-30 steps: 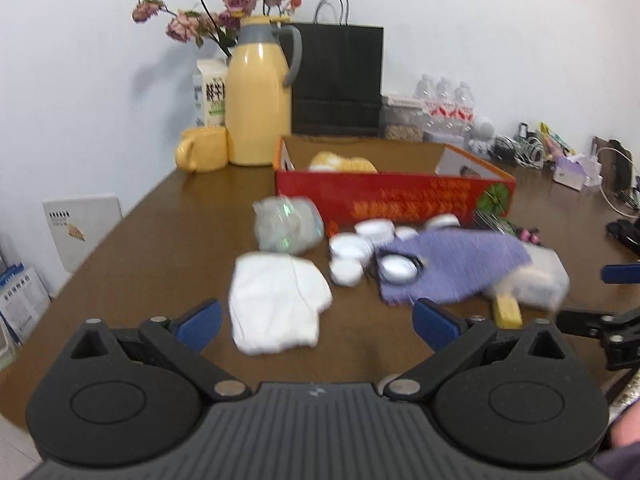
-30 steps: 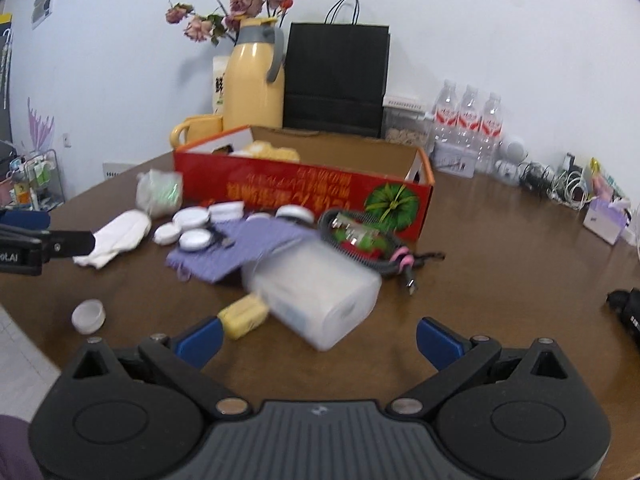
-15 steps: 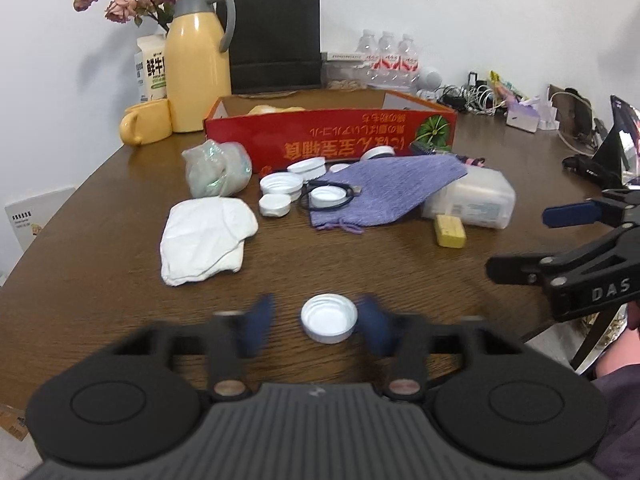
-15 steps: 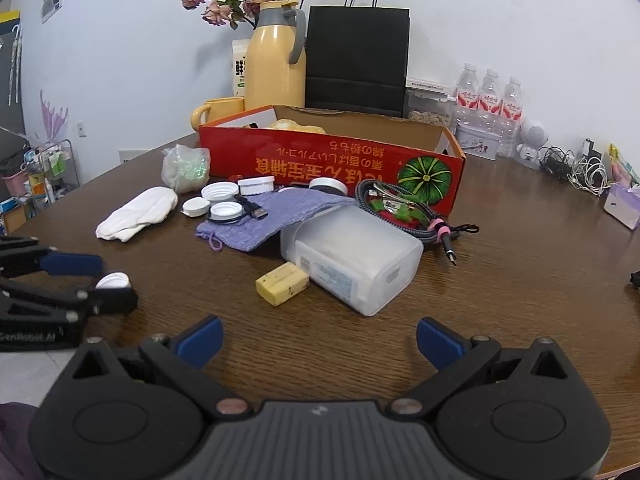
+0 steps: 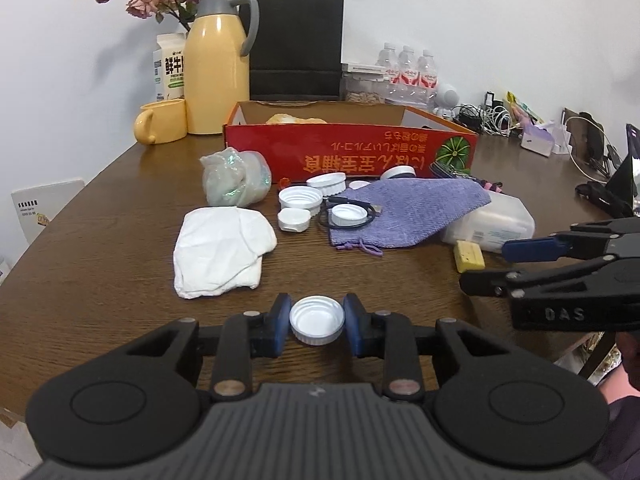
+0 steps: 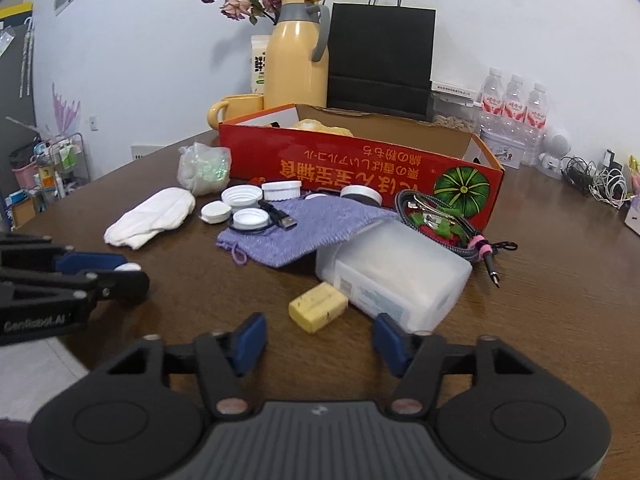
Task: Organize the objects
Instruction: 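Grasp a white bottle cap with the left tool while the right tool grasps the yellow block, then lower the white cap into the box with the left tool while the right tool releases the block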
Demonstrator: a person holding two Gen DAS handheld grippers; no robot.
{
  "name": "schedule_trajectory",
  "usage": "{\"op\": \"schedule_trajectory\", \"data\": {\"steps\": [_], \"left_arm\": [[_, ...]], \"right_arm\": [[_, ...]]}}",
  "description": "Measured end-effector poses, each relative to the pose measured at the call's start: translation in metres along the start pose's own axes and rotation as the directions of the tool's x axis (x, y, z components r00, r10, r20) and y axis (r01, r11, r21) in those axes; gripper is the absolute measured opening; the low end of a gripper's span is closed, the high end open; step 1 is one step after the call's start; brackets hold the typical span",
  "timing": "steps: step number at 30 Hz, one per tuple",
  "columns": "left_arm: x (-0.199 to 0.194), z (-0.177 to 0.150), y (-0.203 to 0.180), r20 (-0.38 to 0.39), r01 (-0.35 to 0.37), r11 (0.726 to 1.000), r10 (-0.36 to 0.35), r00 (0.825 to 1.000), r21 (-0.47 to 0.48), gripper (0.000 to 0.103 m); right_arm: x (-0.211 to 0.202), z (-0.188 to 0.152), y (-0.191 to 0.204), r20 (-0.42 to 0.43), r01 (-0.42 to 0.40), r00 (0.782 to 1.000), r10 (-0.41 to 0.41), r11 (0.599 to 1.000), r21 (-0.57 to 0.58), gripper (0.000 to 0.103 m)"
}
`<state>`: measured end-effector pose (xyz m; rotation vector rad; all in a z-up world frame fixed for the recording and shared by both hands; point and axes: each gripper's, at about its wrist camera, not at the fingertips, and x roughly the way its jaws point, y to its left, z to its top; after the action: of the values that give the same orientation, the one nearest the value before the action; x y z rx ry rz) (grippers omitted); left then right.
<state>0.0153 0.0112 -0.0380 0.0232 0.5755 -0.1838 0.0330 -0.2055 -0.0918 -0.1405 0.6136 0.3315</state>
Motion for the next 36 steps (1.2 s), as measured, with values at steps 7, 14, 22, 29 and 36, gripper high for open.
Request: {"op": "schedule_trajectory", "data": {"steps": [7, 14, 22, 29, 36], "left_arm": [[0.001, -0.002, 0.002, -0.003, 0.006, 1.000, -0.006, 1.000, -0.011, 0.029], [0.001, -0.003, 0.003, 0.002, 0.002, 1.000, -0.002, 1.000, -0.020, 0.030], [0.000, 0.001, 0.003, 0.014, -0.001, 1.000, 0.001, 1.000, -0.020, 0.030], [-0.007, 0.023, 0.000, 0.096, -0.012, 1.000, 0.013, 0.995, -0.011, 0.030], [-0.009, 0.065, -0.006, 0.213, -0.015, 1.000, 0.019, 0.977, -0.017, 0.030]], "right_arm": [[0.014, 0.007, 0.007, 0.007, 0.035, 0.999, -0.036, 0.999, 0.039, 0.046], [0.014, 0.005, 0.005, 0.020, 0.021, 1.000, -0.022, 0.999, 0.048, 0.032], [0.007, 0.004, 0.002, 0.055, -0.003, 0.998, 0.001, 0.999, 0.049, 0.031], [-0.007, 0.010, 0.003, 0.134, -0.049, 0.990, 0.045, 0.999, 0.021, 0.031], [-0.021, 0.034, -0.001, 0.233, -0.061, 0.971, 0.057, 0.998, 0.010, 0.031]]}}
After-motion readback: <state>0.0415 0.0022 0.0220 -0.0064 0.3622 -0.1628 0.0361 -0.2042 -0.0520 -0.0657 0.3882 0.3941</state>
